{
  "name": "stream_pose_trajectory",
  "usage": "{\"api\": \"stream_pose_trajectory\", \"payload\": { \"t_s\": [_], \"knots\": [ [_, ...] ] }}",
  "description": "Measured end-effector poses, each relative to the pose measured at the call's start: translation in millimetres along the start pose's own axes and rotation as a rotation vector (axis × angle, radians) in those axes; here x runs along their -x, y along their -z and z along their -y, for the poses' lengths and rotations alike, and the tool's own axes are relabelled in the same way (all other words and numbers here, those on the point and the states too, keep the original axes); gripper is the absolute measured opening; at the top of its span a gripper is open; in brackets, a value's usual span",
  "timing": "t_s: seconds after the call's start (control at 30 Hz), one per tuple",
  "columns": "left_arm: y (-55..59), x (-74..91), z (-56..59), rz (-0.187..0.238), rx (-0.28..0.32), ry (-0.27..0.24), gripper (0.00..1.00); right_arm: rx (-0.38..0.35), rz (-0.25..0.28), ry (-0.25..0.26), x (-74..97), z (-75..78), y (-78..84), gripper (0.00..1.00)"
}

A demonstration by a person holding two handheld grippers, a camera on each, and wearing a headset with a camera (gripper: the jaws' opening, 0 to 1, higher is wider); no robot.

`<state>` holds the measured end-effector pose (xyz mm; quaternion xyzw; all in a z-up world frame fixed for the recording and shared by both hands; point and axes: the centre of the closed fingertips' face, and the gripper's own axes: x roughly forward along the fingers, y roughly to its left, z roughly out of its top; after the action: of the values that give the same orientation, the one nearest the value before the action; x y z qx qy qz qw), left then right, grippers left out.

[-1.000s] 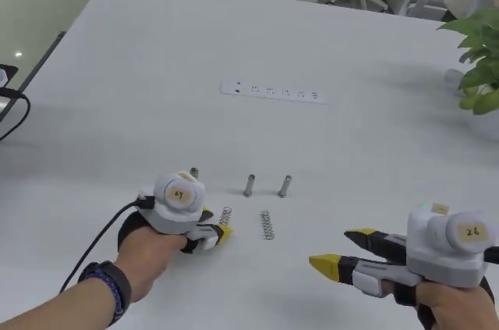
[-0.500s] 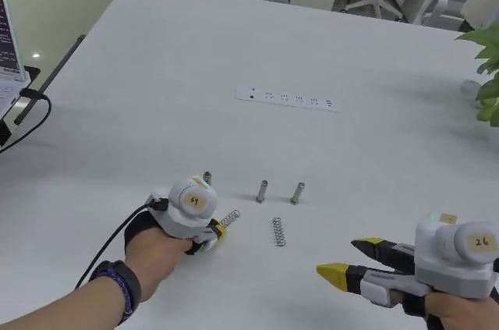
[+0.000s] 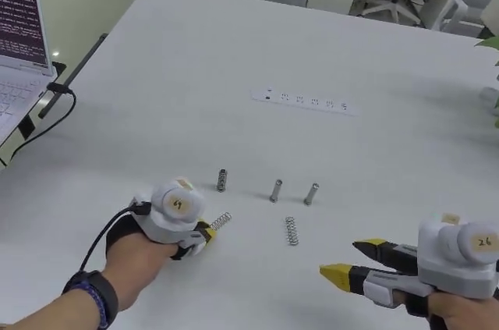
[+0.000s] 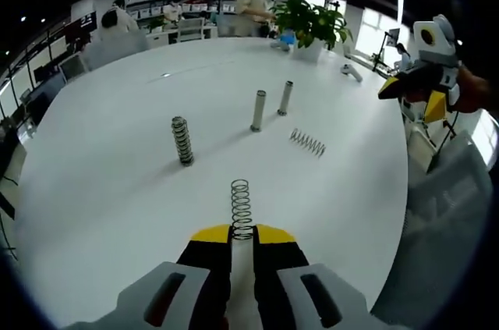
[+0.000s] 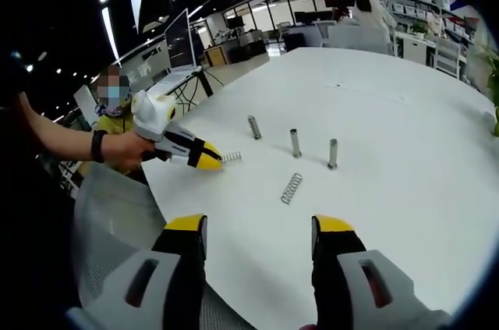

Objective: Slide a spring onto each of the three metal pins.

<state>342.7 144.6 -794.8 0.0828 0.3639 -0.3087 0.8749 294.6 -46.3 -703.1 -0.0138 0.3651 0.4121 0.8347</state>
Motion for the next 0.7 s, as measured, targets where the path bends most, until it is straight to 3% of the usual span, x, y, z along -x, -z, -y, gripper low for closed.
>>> {"api": "stream_pose_trajectory", "payload": {
  "t_s": [0.4, 0.7],
  "knots": [
    [17.7, 23.7, -11.6, -0.007, 0.026, -0.016, 0.02, 0.022, -0.005, -0.035, -6.0, -8.0, -5.8, 0.51],
    [41.1, 30.5, -16.4, -0.072, -0.004, -0.016, 0.02, 0.034, -0.009, -0.052, -13.6, -12.6, -10.2, 0.5]
  ]
}}
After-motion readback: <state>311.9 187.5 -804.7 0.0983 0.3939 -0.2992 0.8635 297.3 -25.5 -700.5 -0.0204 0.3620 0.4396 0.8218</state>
